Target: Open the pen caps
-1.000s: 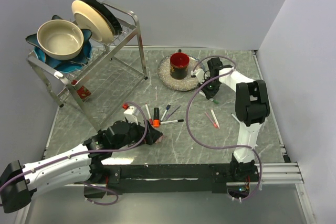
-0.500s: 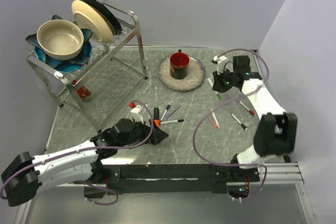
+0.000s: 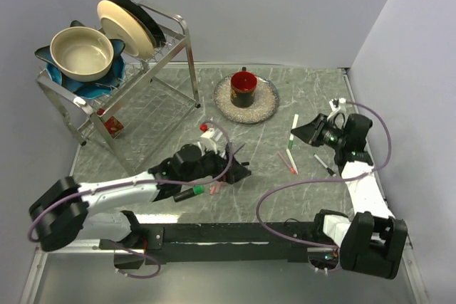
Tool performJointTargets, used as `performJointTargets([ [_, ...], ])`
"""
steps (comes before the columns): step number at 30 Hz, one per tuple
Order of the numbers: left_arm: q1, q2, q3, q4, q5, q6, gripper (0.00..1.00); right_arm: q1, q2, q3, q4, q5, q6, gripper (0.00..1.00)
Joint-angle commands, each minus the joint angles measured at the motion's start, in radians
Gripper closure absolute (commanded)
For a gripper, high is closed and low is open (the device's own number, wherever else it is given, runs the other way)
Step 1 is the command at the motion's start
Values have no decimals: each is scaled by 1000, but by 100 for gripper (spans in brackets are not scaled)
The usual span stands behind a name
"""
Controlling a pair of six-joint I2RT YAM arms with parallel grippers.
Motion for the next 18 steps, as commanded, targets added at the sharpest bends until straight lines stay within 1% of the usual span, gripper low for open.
performJointTargets([
  [1,3,102,129,96,63,27,1,-19,-30,-57,260,-149,249,100],
  [5,5,238,235,96,86,38,1,-21,14,-37,220,-138,293,100],
  [7,5,284,301,81,91,38,0,-21,22,-46,243,-141,324,100],
  [11,5,409,403,48,101,26,1,-21,13,-85,314,-122,440,100],
  [13,5,464,465,30,114,21,1,-21,8,-94,337,-123,460,100],
  [18,6,535,541,30,140,1,4,-17,11,-99,349,-129,485,100],
])
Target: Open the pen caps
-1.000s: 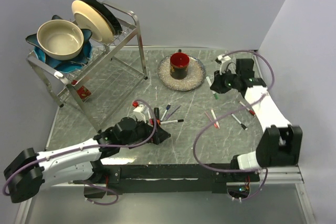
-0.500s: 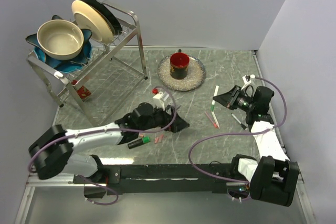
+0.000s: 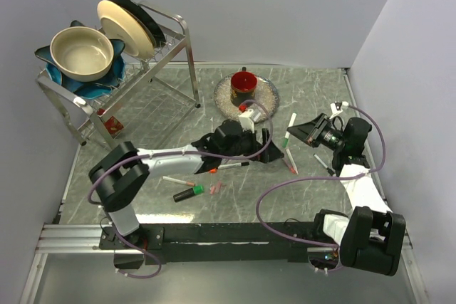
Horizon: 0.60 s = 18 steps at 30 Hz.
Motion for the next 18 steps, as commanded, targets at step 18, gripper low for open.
performJointTargets([
  [18,2,170,263,-41,92,-62,41,25,-2,-2,62,-10,22,100],
])
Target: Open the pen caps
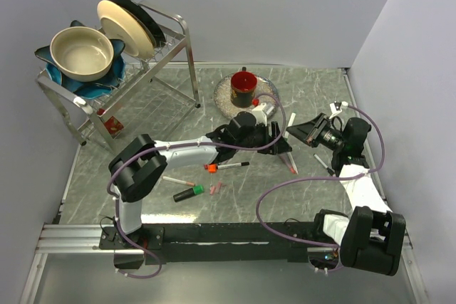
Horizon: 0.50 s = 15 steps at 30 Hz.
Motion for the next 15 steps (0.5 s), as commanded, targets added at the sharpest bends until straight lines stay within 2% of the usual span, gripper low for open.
performJointTargets([
  [1,2,13,49,45,59,-24,42,14,-2,2,37,-3,-22,100],
  [5,5,10,55,59,71,-30,47,22,2,4,31,0,-34,100],
  [10,8,5,55,74,80,-41,50,35,5,5,20,6,-57,100],
  [15,15,5,39,113,109,-64,59,39,12,5,18,6,-65,100],
])
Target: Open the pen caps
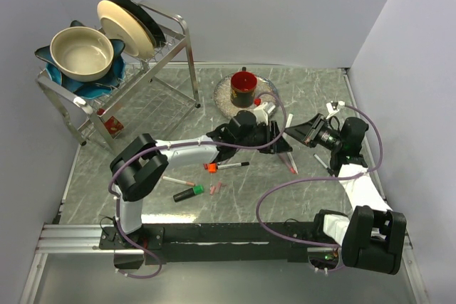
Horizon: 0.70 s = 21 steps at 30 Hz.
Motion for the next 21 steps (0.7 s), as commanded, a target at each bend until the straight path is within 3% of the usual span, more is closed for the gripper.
performJointTargets([
  [1,12,-6,25,90,43,-25,63,11,4,5,20,5,-27,100],
  [6,24,-15,-5,119,66,-44,98,16,4,5,14,5,-59,100],
  [7,27,-17,-12,131,80,-47,99,18,4,7,12,6,-66,99],
  [10,35,-26,-46,166,106,-59,99,24,9,11,1,3,-90,76],
  [16,38,-37,-61,197,163,-54,99,60,36,40,-61,11,-159,49],
  [21,38,-26,-51,199,200,-54,99,71,50,45,-66,14,-162,51],
])
